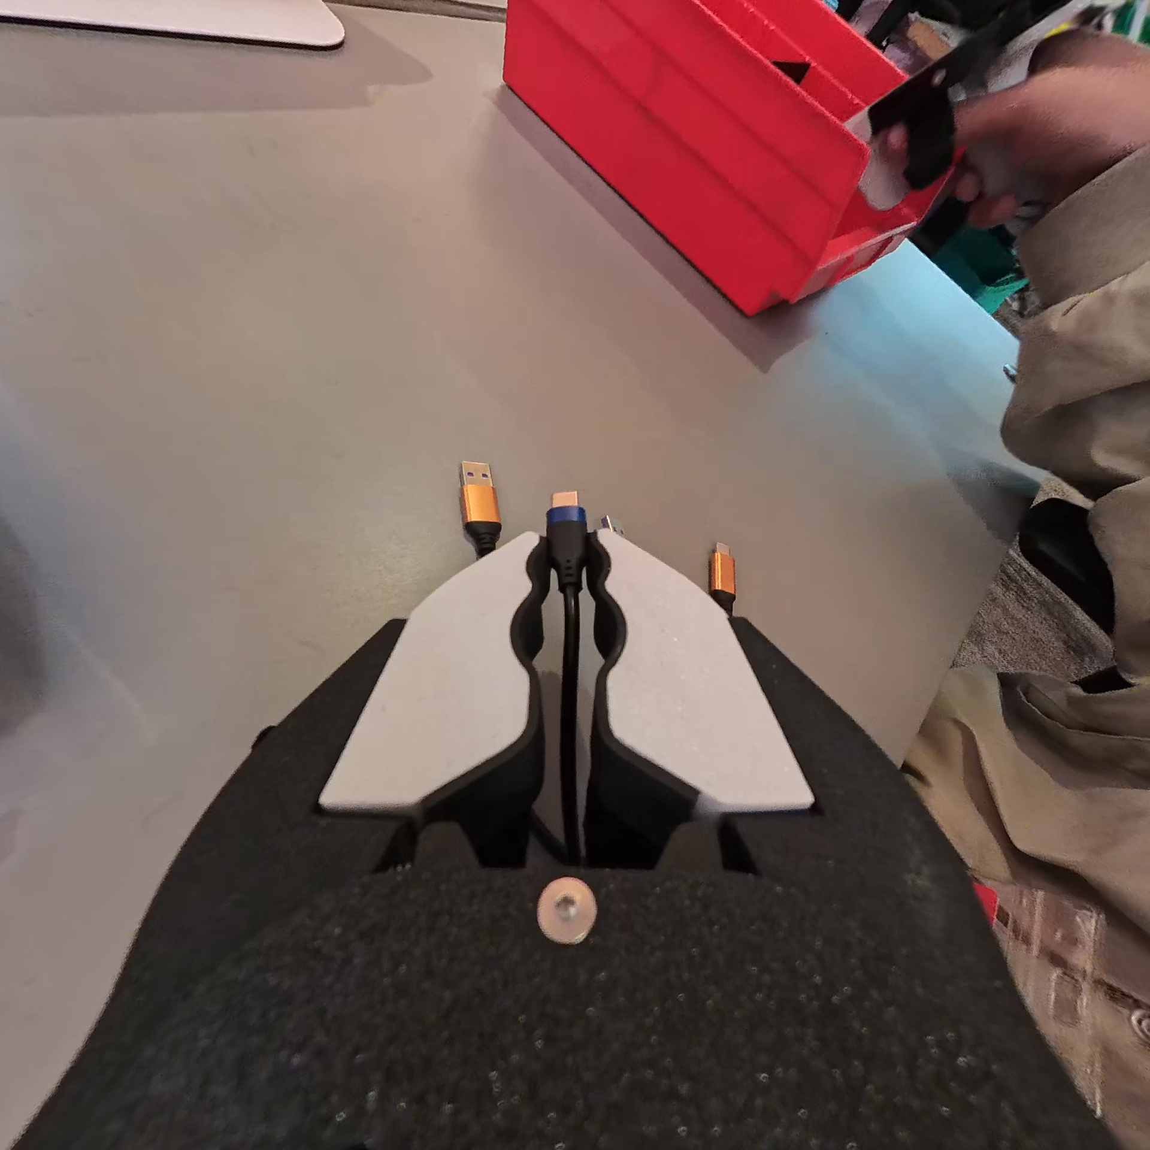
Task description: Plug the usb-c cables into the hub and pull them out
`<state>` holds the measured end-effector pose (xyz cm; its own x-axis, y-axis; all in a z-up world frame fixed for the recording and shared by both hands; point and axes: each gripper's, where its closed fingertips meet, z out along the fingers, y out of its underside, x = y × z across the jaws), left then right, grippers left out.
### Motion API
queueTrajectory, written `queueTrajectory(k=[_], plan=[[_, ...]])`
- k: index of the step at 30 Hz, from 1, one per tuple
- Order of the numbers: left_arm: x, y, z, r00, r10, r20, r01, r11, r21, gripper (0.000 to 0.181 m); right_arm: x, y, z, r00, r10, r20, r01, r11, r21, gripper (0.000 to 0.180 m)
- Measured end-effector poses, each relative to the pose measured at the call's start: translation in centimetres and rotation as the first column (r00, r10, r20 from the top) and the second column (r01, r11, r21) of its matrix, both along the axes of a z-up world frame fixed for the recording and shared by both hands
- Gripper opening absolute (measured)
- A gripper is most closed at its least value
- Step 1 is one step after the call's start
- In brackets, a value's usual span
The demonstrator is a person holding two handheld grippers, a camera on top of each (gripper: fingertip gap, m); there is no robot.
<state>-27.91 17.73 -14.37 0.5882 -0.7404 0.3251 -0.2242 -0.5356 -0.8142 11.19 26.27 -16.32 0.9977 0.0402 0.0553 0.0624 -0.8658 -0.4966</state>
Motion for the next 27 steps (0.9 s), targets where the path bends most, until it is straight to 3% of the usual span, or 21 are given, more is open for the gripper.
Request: queueTrajectory(k=[2, 7, 10, 12, 14, 17, 19, 22, 27], plan=[[0.0, 0.0, 0.0, 1.000, 0.000, 0.001, 0.000, 1.000, 0.000, 0.011, -0.6, 0.0, 0.9, 1.000, 0.002, -0.008, -0.002, 1.000, 0.002, 0.055], [-0.1, 0.1, 0.1, 1.000, 0.001, 0.027, 0.000, 1.000, -0.013, 0.011, -1.0, -1.0, 5.4, 0.999, -0.025, 0.021, 0.021, 0.986, 0.165, 0.057], [0.0, 0.2, 0.3, 0.997, 0.003, 0.074, 0.000, 0.999, -0.046, 0.011, -6.9, -2.1, 8.8, 0.989, 0.146, -0.036, -0.125, 0.930, 0.346, 0.054], [0.0, 0.2, 0.4, 0.995, 0.005, 0.104, 0.002, 0.998, -0.069, 0.011, -14.7, -4.2, 9.6, 0.909, 0.394, -0.135, -0.302, 0.846, 0.440, 0.054], [-0.1, 0.3, 0.5, 0.992, 0.013, 0.129, -0.002, 0.996, -0.086, 0.011, -22.6, -7.4, 9.0, 0.749, 0.615, -0.247, -0.446, 0.743, 0.500, 0.054], [0.2, 0.5, 1.5, 0.969, 0.043, 0.243, -0.009, 0.990, -0.141, 0.010, -31.7, -12.1, 5.9, 0.523, 0.774, -0.355, -0.569, 0.628, 0.530, 0.053], [0.2, 0.8, 2.5, 0.930, 0.095, 0.354, -0.022, 0.978, -0.206, 0.011, -35.9, -14.4, 3.4, 0.441, 0.827, -0.347, -0.661, 0.561, 0.498, 0.053], [-0.5, 1.7, 3.0, 0.878, 0.193, 0.439, -0.074, 0.959, -0.274, 0.011, -40.3, -16.7, 1.7, 0.363, 0.894, -0.262, -0.736, 0.448, 0.508, 0.050], [-0.5, 1.9, 2.8, 0.884, 0.210, 0.417, -0.105, 0.960, -0.261, 0.010, -43.8, -17.1, 0.0, 0.363, 0.922, -0.132, -0.782, 0.379, 0.495, 0.040]])
